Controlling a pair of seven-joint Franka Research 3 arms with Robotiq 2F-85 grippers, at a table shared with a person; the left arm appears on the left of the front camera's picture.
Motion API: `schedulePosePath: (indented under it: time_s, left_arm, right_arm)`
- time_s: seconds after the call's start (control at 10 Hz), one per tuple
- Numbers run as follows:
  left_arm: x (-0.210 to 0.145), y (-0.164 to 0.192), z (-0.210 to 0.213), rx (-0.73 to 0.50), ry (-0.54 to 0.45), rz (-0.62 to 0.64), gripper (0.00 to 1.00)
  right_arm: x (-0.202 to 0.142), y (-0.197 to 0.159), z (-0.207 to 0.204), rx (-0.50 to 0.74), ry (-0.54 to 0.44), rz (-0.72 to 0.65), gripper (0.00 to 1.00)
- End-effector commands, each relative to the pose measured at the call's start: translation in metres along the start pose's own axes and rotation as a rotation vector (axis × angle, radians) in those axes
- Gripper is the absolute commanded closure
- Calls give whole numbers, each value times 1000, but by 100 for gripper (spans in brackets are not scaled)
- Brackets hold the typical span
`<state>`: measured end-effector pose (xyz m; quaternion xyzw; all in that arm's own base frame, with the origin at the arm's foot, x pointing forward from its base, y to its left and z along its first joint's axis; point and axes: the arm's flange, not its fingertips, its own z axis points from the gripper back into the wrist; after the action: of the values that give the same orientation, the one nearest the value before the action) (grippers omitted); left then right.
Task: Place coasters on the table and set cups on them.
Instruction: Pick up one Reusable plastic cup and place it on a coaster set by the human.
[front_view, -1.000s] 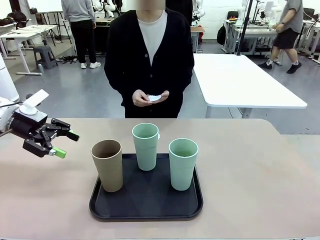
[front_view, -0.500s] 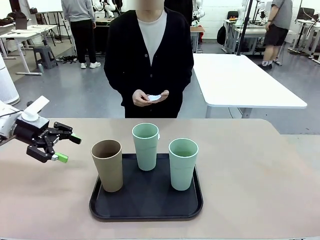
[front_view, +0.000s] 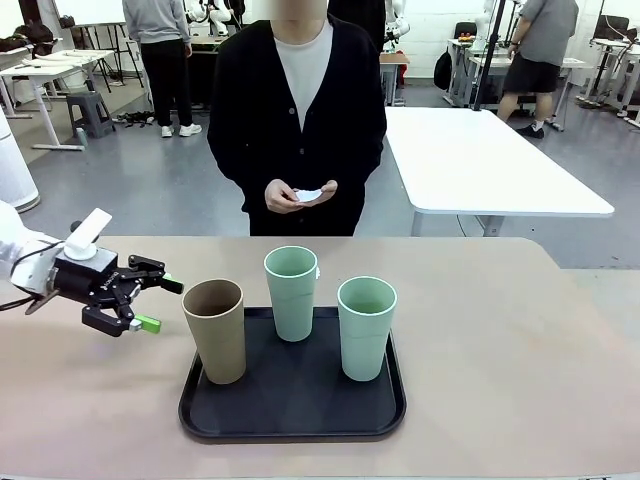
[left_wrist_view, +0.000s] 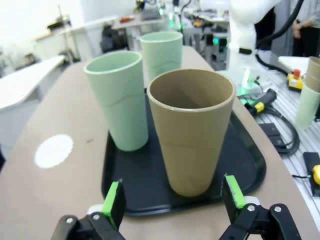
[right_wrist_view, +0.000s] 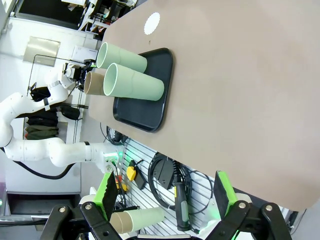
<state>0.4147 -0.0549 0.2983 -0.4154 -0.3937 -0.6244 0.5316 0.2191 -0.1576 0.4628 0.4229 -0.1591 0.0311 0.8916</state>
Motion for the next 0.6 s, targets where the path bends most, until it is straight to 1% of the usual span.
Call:
schedulePosePath:
  time_s: [0.0, 0.2, 0.5]
  left_arm:
    - [-9, 2, -14, -5, -41, -23, 0]
    - [-13, 4, -29, -44, -53, -11, 0]
    - [-17, 5, -53, -124, -104, -50, 0]
  right_arm:
    - [1, -1, 0, 22, -6, 14, 0]
    - [1, -1, 0, 22, -6, 14, 0]
    - [1, -1, 0, 22, -6, 14, 0]
